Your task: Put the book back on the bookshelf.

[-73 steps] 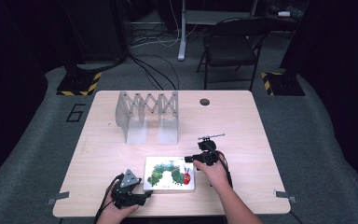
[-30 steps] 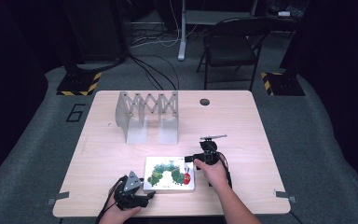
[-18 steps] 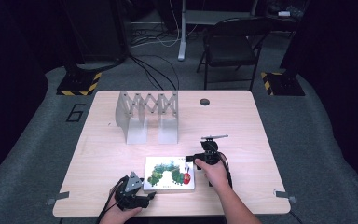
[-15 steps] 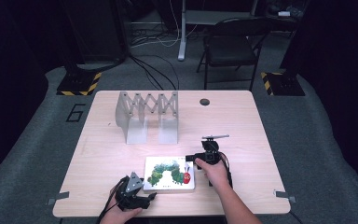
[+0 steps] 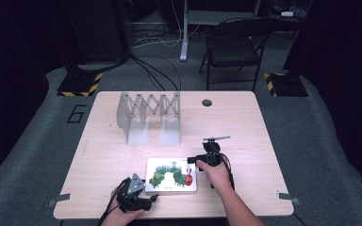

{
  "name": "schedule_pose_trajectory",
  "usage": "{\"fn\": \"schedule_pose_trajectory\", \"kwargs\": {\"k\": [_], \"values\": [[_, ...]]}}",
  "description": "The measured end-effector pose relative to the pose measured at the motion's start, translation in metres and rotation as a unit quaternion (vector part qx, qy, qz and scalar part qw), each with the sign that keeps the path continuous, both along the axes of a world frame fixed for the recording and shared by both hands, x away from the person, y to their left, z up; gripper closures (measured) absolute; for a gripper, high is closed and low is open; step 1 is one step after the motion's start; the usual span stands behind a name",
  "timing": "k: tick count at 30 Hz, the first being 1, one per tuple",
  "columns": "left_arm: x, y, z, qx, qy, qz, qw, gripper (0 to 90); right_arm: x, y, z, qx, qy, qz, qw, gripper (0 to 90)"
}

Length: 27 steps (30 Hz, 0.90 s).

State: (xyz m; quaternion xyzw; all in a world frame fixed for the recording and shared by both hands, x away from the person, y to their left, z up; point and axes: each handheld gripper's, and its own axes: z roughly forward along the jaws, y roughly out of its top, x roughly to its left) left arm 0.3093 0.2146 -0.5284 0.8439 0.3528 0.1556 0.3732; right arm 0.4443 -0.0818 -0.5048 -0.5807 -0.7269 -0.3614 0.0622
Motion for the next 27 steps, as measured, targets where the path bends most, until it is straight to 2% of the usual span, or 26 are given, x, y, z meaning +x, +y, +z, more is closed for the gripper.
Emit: {"fn": "schedule_pose_trajectory", "kwargs": {"k": [19, 27], "values": [[0.0002, 0.0009, -0.0002, 0.002, -0.001, -0.004, 1.0, 24.2, 0.0031, 0.0046, -0.0018, -0.005, 0.005, -0.006, 1.0, 51.8], [0.0001, 0.0009, -0.0002, 0.002, -0.001, -0.004, 1.0, 24.1, 0.0026, 0.0038, -0.0013, -0.005, 0.007, -0.006, 0.9999, 53.8]]}}
